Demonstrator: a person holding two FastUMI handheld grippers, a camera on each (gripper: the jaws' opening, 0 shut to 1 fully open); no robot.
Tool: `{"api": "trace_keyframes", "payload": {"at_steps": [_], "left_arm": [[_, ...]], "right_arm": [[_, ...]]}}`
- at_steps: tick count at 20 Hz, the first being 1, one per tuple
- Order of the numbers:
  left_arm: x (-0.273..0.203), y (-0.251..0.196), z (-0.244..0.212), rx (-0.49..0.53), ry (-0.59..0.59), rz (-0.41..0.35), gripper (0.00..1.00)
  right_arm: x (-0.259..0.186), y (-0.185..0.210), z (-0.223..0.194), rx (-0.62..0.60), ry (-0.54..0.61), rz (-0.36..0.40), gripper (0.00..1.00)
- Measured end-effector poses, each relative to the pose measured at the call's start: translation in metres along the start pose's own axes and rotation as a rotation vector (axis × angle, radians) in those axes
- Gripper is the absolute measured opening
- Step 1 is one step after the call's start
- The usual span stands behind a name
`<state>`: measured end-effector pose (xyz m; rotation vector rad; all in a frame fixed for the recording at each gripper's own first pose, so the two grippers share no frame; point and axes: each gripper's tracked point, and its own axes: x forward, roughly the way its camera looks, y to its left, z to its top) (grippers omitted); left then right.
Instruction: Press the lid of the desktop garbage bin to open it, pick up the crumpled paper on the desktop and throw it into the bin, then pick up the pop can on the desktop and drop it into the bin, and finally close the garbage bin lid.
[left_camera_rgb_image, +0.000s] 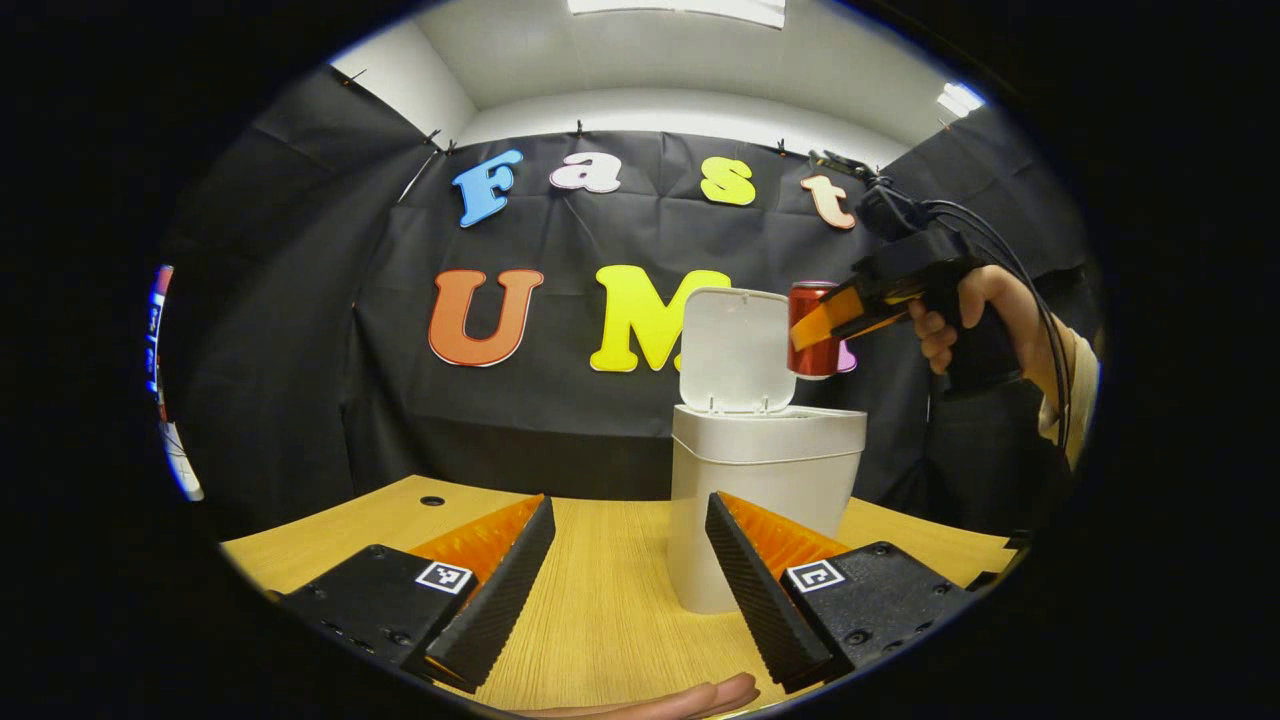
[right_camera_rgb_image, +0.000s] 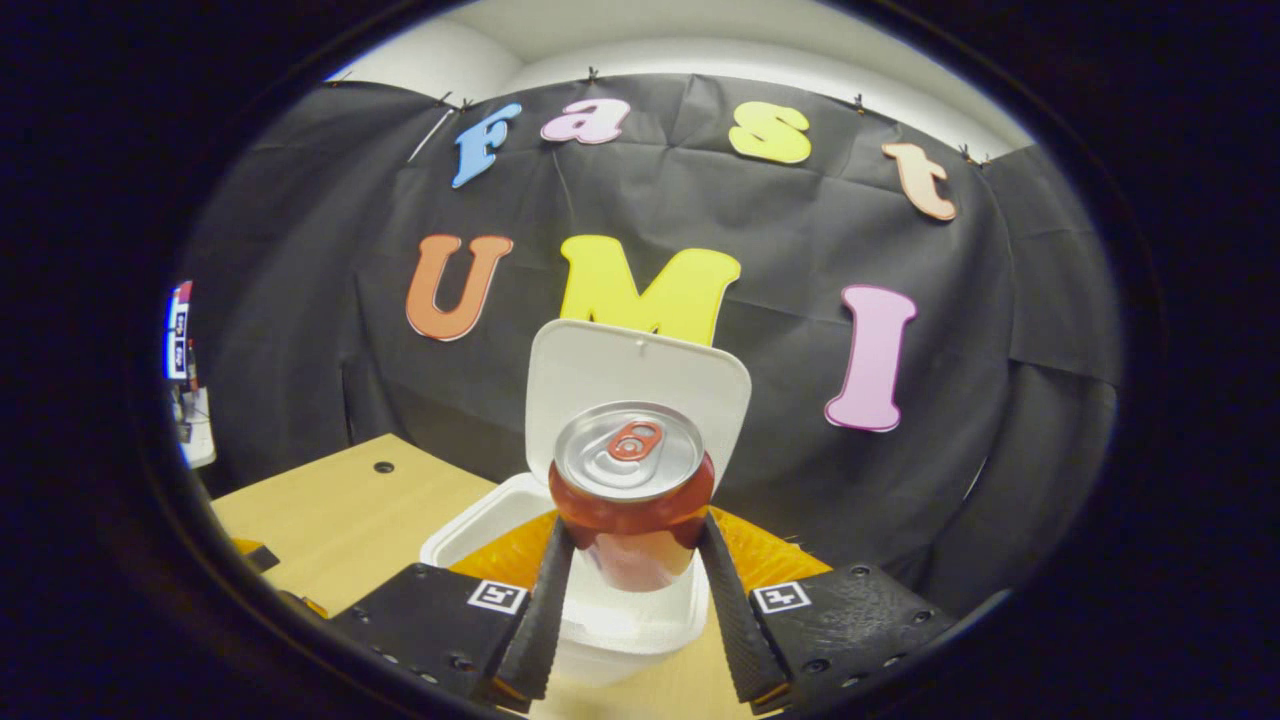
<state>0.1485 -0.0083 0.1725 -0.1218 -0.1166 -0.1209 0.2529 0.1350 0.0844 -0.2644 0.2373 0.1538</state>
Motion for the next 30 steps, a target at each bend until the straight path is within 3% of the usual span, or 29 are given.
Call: {"api": "trace_keyframes", "payload": {"at_steps": [5, 8, 12, 15, 22, 23, 24, 27, 30], "left_arm": [[-0.006, -0.001, 0.010, 0.020, -0.026, -0.003, 0.98], [-0.010, 0.003, 0.014, 0.028, -0.037, 0.000, 0.98], [-0.010, 0.015, 0.013, 0.004, -0.031, 0.014, 0.98], [-0.007, 0.022, 0.012, -0.011, -0.022, 0.028, 0.98], [-0.011, 0.024, 0.015, 0.012, -0.029, 0.039, 0.98], [-0.010, 0.025, 0.015, 0.011, -0.028, 0.040, 0.98], [-0.009, 0.027, 0.014, 0.009, -0.023, 0.044, 0.98], [-0.005, 0.029, 0.008, 0.002, 0.000, 0.050, 0.98], [-0.007, 0.035, 0.004, 0.007, 0.014, 0.062, 0.98]], "right_arm": [[0.045, 0.033, -0.005, 0.055, 0.089, 0.041, 0.67], [0.065, 0.036, -0.017, 0.048, 0.168, -0.002, 0.67], [0.076, 0.039, -0.036, 0.054, 0.275, -0.029, 0.67], [0.071, 0.051, -0.043, 0.088, 0.321, -0.006, 0.70], [0.057, 0.050, -0.028, 0.083, 0.288, 0.011, 0.83], [0.055, 0.049, -0.024, 0.089, 0.281, 0.007, 0.80], [0.054, 0.049, -0.020, 0.096, 0.271, 0.017, 0.91], [0.047, 0.047, -0.016, 0.116, 0.274, 0.032, 0.89], [0.042, 0.040, 0.004, 0.129, 0.224, 0.036, 0.95]]}}
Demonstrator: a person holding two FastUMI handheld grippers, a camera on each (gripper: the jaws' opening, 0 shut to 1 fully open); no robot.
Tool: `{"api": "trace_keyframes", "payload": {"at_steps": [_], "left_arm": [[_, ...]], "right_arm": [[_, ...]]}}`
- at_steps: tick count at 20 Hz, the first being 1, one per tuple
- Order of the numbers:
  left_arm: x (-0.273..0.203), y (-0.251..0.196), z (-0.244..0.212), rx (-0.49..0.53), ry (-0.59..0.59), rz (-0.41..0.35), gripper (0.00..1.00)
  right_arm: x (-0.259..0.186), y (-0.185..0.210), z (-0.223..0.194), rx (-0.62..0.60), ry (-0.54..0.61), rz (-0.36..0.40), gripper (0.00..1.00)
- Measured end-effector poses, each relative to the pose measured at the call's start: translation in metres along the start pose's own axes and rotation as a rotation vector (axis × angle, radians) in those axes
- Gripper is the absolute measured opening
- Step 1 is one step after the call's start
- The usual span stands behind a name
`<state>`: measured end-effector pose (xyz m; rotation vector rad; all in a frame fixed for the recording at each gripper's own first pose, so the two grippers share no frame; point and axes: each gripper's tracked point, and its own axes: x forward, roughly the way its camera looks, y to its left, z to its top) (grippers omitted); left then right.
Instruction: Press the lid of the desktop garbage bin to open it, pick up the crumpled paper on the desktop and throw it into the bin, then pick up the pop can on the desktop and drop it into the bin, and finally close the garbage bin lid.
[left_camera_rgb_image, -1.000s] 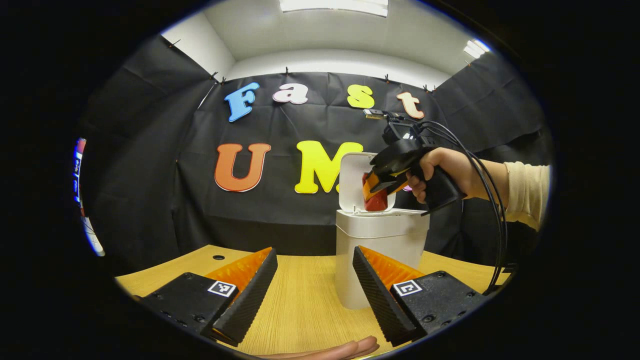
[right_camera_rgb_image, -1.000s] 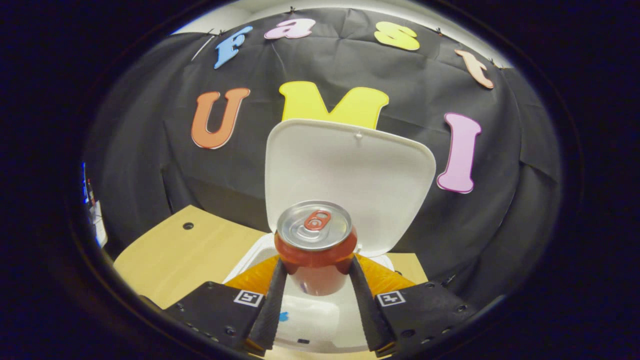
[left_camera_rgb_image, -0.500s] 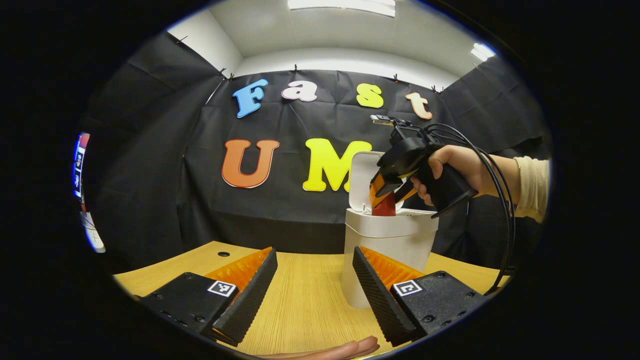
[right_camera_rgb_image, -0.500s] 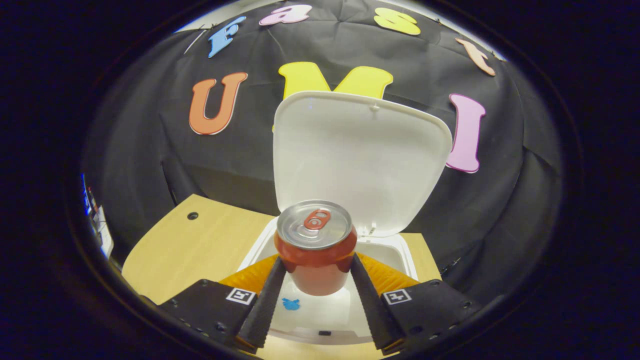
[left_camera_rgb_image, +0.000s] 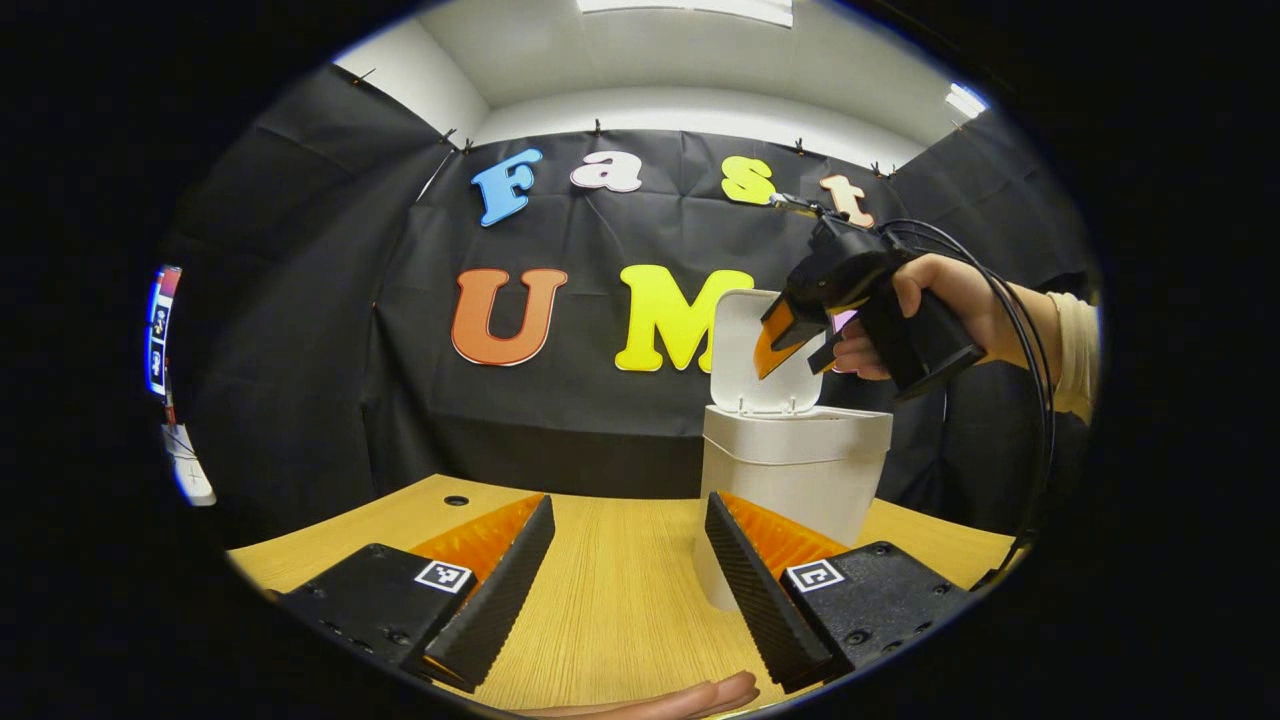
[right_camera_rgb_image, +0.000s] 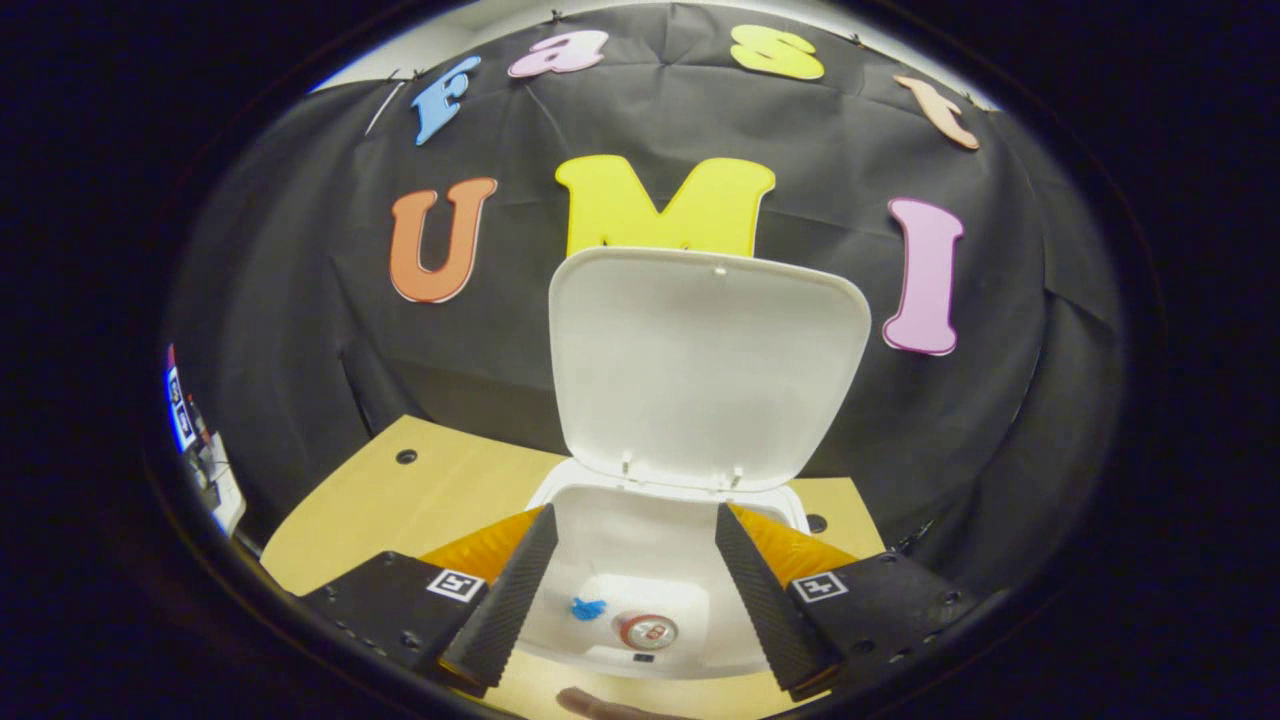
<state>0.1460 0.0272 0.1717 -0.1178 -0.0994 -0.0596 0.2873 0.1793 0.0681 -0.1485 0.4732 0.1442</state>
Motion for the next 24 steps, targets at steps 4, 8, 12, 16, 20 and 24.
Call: {"api": "trace_keyframes", "payload": {"at_steps": [4, 8, 12, 16, 20, 24], "left_arm": [[0.001, 0.005, 0.000, 0.007, -0.001, 0.009, 0.98], [0.002, 0.006, -0.004, -0.013, 0.015, 0.001, 0.98], [0.002, 0.005, -0.005, -0.019, 0.016, -0.007, 0.98], [0.003, 0.003, -0.005, -0.021, 0.013, -0.024, 0.98], [0.004, 0.001, -0.009, -0.026, 0.033, -0.029, 0.98], [0.006, -0.001, -0.013, -0.027, 0.042, -0.031, 0.98]], "right_arm": [[-0.022, -0.009, 0.037, 0.003, -0.107, 0.015, 0.95], [-0.046, -0.015, 0.082, 0.032, -0.209, 0.060, 0.95], [-0.062, -0.032, 0.137, 0.085, -0.365, 0.057, 0.95], [-0.038, -0.045, 0.162, 0.072, -0.402, -0.018, 0.92], [-0.010, -0.039, 0.176, 0.065, -0.409, -0.058, 0.95], [0.023, -0.035, 0.175, 0.070, -0.370, -0.080, 0.97]]}}
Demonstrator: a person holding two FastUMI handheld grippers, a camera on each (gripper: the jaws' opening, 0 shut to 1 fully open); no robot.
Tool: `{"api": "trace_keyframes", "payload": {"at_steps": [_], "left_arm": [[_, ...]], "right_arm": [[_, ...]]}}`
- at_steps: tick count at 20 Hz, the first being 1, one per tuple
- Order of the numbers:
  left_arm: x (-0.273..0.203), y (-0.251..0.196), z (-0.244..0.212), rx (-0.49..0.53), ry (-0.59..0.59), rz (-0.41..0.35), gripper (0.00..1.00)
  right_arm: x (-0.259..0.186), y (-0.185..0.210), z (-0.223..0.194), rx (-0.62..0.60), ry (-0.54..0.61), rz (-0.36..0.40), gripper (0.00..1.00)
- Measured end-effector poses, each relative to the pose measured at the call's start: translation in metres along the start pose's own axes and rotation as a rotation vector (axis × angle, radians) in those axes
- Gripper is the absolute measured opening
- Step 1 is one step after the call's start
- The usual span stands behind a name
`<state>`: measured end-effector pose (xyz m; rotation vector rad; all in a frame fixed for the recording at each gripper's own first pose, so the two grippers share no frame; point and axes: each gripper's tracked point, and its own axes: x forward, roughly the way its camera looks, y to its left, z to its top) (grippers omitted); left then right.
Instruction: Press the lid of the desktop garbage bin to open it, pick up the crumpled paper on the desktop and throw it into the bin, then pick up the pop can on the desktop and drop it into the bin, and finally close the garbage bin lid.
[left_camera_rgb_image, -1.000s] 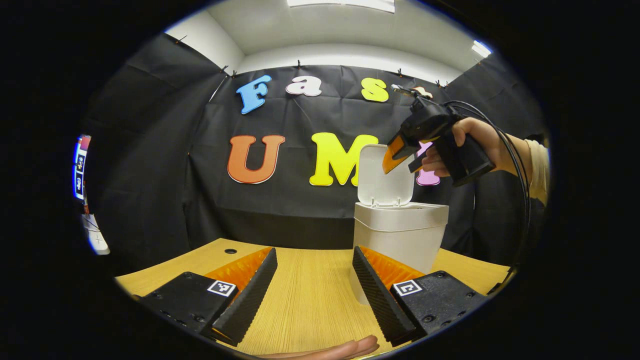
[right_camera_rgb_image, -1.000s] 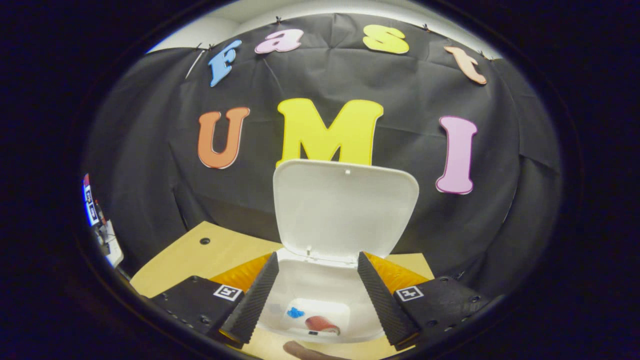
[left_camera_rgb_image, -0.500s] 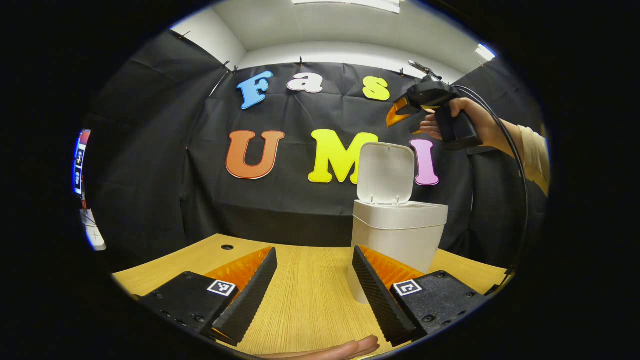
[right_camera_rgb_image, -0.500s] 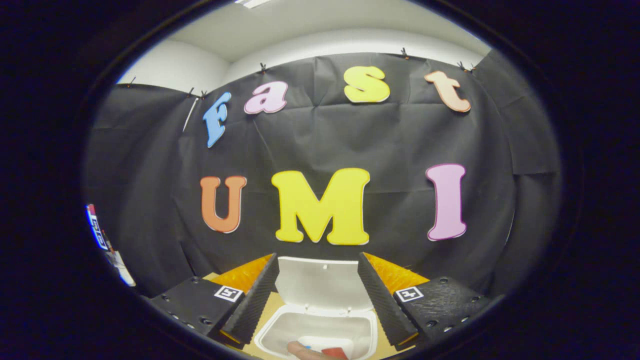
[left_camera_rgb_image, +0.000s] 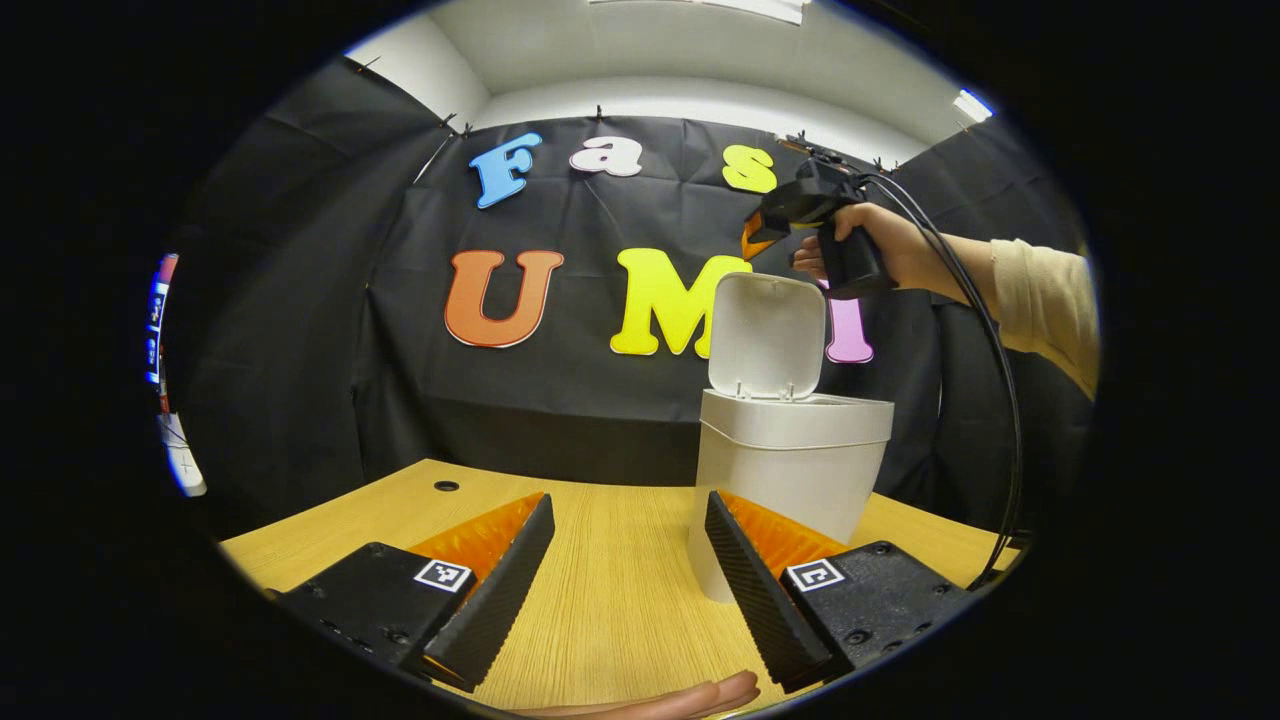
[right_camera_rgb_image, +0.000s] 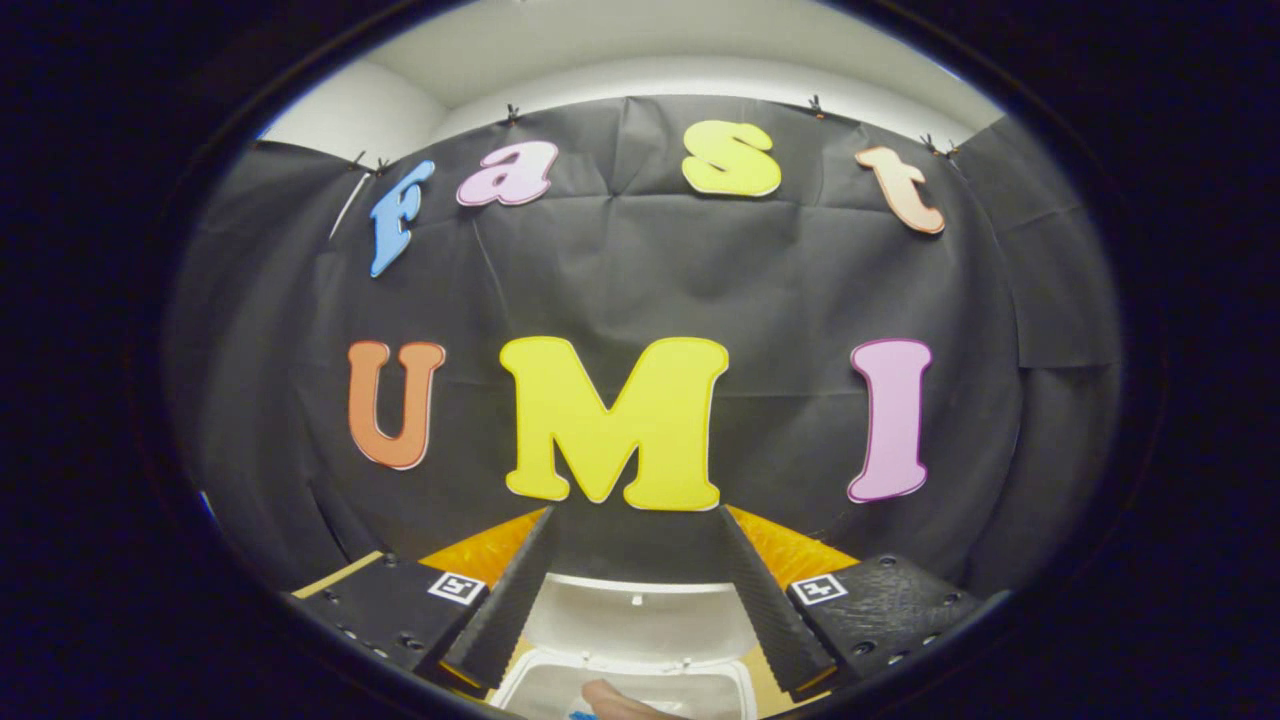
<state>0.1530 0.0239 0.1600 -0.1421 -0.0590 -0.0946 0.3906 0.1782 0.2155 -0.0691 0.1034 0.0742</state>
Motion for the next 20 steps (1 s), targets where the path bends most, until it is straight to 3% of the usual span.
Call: {"api": "trace_keyframes", "payload": {"at_steps": [6, 15, 20], "left_arm": [[0.000, -0.003, 0.000, 0.009, -0.008, -0.008, 0.98], [-0.008, -0.018, 0.017, 0.044, -0.056, -0.024, 0.98], [-0.010, -0.025, 0.018, 0.062, -0.061, -0.019, 0.98]], "right_arm": [[0.013, -0.001, -0.024, 0.064, 0.090, -0.004, 0.97], [-0.037, -0.004, -0.046, 0.007, 0.183, 0.022, 0.98], [-0.055, -0.009, -0.081, -0.010, 0.268, 0.030, 0.96]]}}
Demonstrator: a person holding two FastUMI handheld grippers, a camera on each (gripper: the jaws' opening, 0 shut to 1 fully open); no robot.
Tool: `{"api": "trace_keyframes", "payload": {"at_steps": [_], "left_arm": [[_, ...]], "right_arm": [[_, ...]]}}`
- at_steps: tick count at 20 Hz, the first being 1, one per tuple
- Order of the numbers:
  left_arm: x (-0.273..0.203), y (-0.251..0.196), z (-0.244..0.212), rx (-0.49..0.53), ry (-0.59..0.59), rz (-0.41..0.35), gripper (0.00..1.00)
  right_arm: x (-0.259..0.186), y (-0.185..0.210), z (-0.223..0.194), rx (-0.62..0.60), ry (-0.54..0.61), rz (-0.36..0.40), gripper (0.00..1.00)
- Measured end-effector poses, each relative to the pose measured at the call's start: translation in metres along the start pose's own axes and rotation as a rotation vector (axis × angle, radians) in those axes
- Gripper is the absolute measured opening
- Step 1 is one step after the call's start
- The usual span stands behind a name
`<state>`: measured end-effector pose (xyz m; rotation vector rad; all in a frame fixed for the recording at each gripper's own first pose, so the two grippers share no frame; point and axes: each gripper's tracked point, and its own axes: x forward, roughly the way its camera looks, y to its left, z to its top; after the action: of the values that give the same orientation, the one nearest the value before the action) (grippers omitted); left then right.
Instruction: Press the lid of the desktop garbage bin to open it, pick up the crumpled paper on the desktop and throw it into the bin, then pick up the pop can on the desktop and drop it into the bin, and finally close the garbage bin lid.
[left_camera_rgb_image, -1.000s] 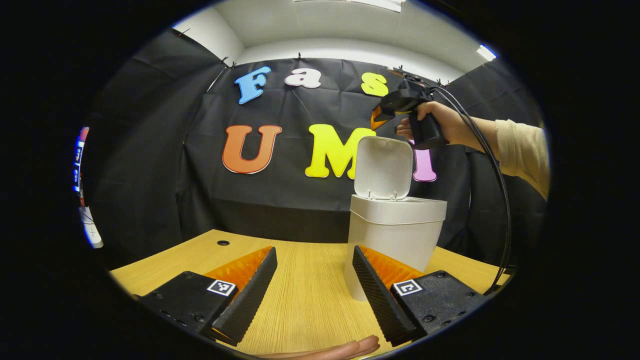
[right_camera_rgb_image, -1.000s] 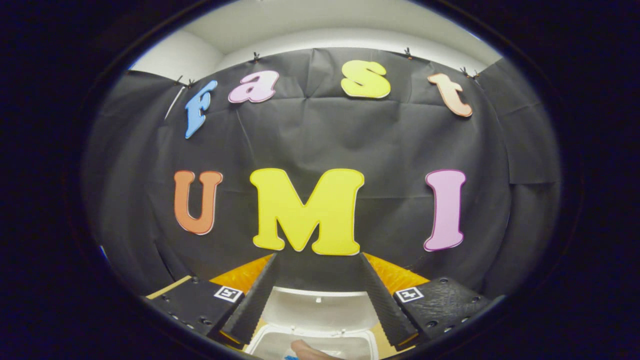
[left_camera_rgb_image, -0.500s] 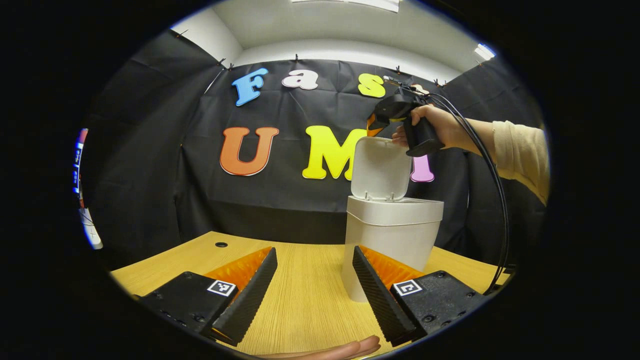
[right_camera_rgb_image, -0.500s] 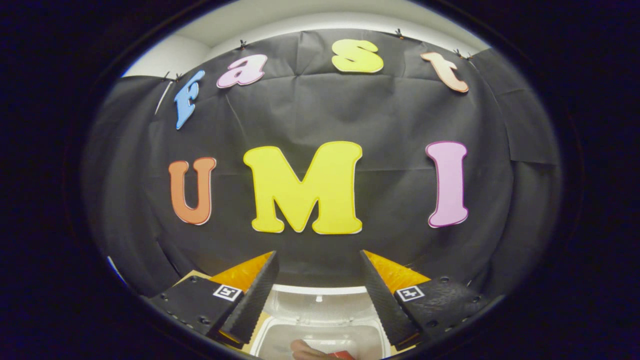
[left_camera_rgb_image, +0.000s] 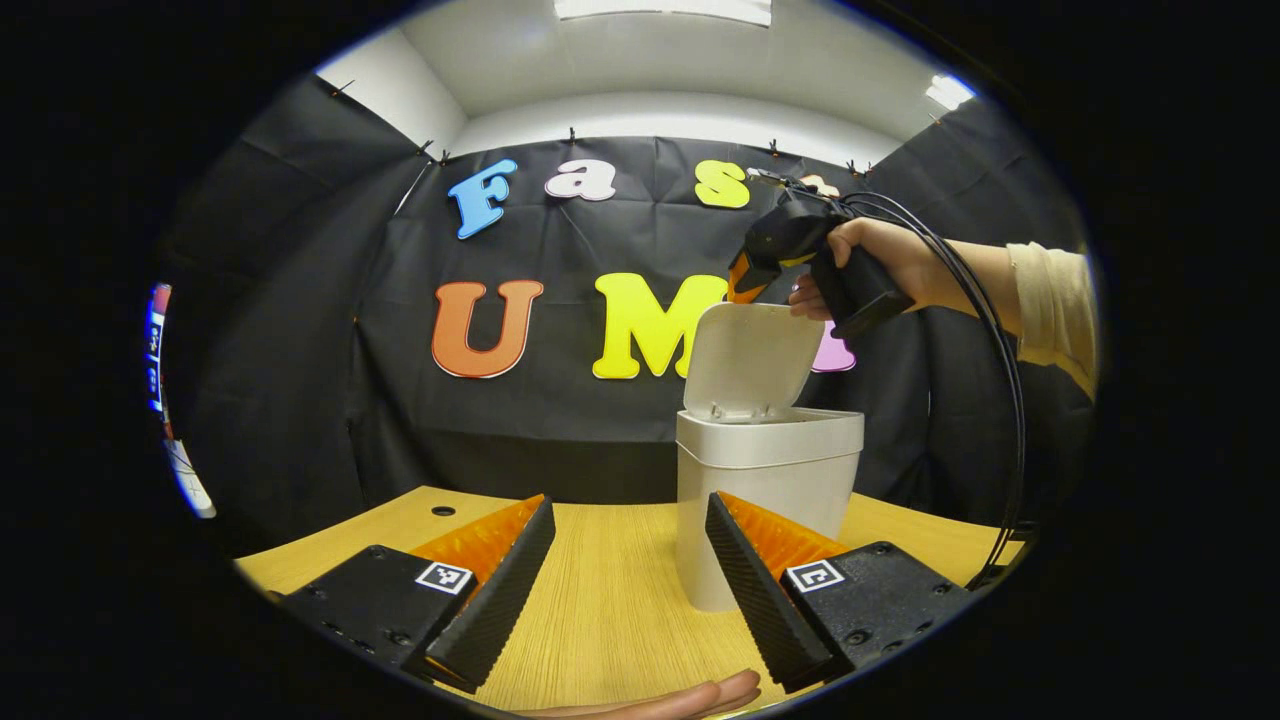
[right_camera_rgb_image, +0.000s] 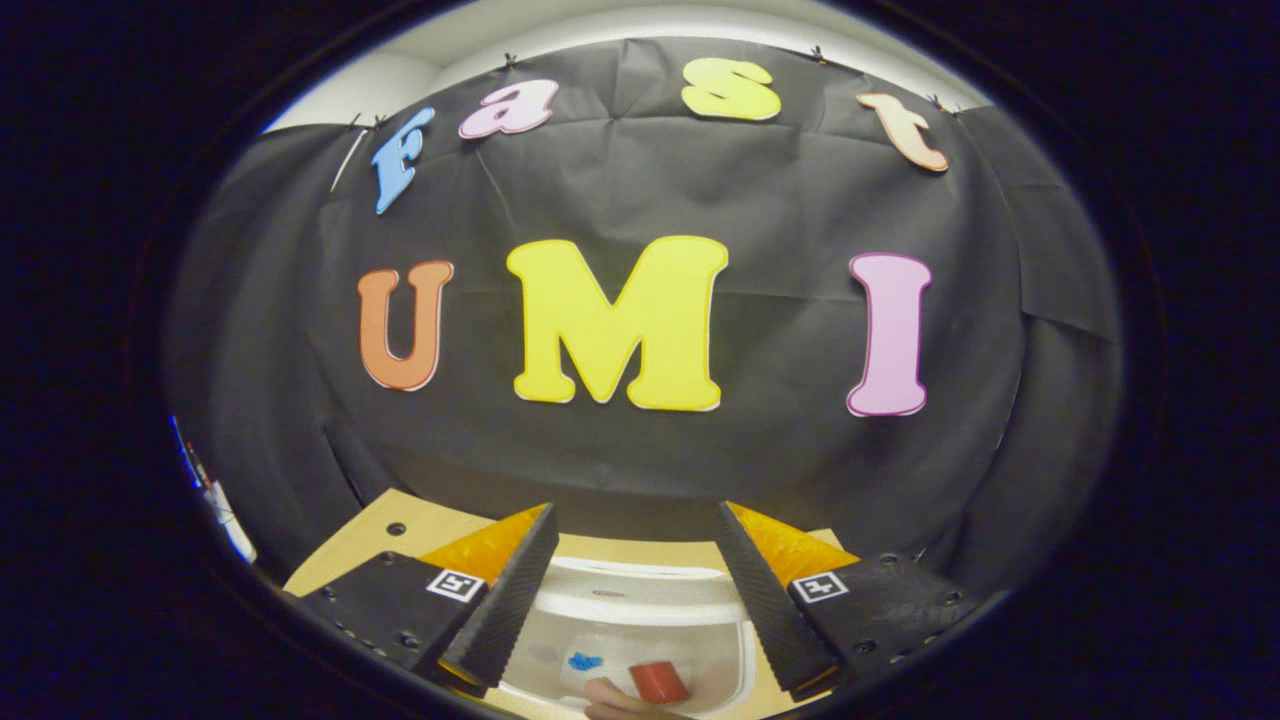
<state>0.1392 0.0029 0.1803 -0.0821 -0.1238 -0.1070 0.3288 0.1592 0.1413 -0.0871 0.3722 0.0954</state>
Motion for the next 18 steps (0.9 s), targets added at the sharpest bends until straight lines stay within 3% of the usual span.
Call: {"api": "trace_keyframes", "payload": {"at_steps": [3, 9, 13, 18], "left_arm": [[-0.001, -0.005, 0.002, -0.004, -0.004, -0.012, 0.98], [0.003, -0.002, -0.007, -0.042, 0.022, -0.018, 0.98], [0.006, 0.009, -0.010, -0.067, 0.039, 0.007, 0.98], [0.007, 0.011, -0.013, -0.069, 0.046, 0.015, 0.98]], "right_arm": [[0.002, 0.009, -0.037, -0.015, 0.121, 0.052, 0.95], [0.011, -0.002, -0.087, -0.036, 0.284, -0.015, 0.95], [0.008, 0.002, -0.112, -0.026, 0.389, -0.020, 0.95], [-0.003, 0.004, -0.130, 0.009, 0.399, -0.005, 0.96]]}}
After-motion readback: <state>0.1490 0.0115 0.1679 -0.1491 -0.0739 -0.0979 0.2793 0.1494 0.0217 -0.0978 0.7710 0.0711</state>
